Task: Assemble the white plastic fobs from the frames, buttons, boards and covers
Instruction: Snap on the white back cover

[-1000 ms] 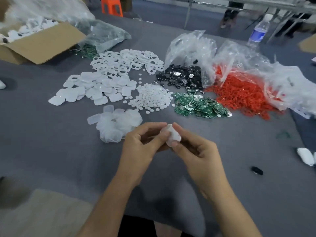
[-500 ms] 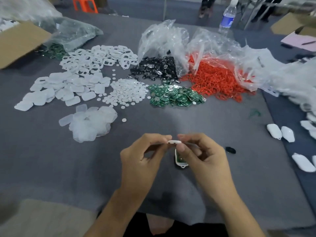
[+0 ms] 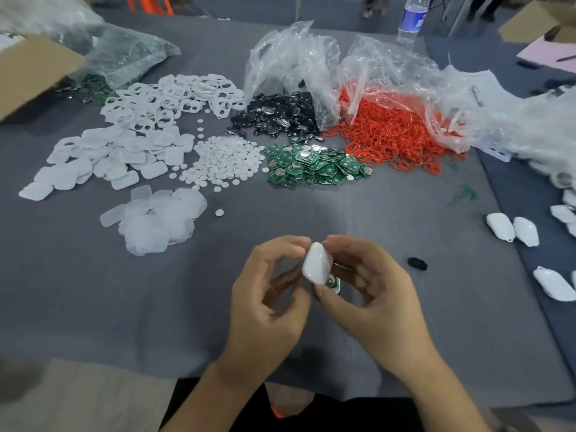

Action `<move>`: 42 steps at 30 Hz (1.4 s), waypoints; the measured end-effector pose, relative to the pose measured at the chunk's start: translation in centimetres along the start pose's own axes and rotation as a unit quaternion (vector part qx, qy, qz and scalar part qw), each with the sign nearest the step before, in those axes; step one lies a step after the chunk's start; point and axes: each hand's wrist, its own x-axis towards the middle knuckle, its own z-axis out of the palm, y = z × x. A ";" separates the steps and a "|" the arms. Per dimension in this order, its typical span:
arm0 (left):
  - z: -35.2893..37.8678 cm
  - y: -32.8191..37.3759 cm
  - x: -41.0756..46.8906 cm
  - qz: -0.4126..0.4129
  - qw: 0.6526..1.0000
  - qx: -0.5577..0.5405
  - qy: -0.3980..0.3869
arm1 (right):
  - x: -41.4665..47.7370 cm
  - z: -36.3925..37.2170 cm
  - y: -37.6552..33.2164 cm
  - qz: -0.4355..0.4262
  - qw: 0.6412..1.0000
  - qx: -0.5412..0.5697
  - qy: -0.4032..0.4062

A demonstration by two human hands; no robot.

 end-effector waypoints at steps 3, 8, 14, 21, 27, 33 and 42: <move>0.0 0.4 -0.3 -0.076 0.996 -0.055 -0.003 | -0.3 -0.3 0.3 -0.022 0.999 -0.040 0.017; -0.1 0.7 0.3 -0.179 0.983 -0.032 -0.014 | -0.7 -0.7 0.4 -0.054 0.983 -0.176 0.027; -2.5 0.9 1.1 -0.270 0.937 -0.027 -0.219 | -2.3 -3.0 0.3 -0.052 0.970 -0.217 -0.099; -2.9 -0.2 -0.6 -0.302 0.904 0.010 -0.302 | -4.4 -3.7 0.1 0.004 0.957 -0.226 -0.180; -2.8 -0.6 -0.5 -0.313 0.880 0.012 -0.357 | -4.0 -4.0 -0.9 0.021 0.910 -0.279 -0.307; -2.6 -1.3 -0.3 -0.270 0.923 0.071 -0.265 | -3.3 -4.5 -1.0 0.018 0.925 -0.284 -0.250; -1.2 -4.1 0.9 -0.004 0.899 0.410 -0.150 | -0.9 -6.5 2.3 0.047 0.922 -0.376 -0.075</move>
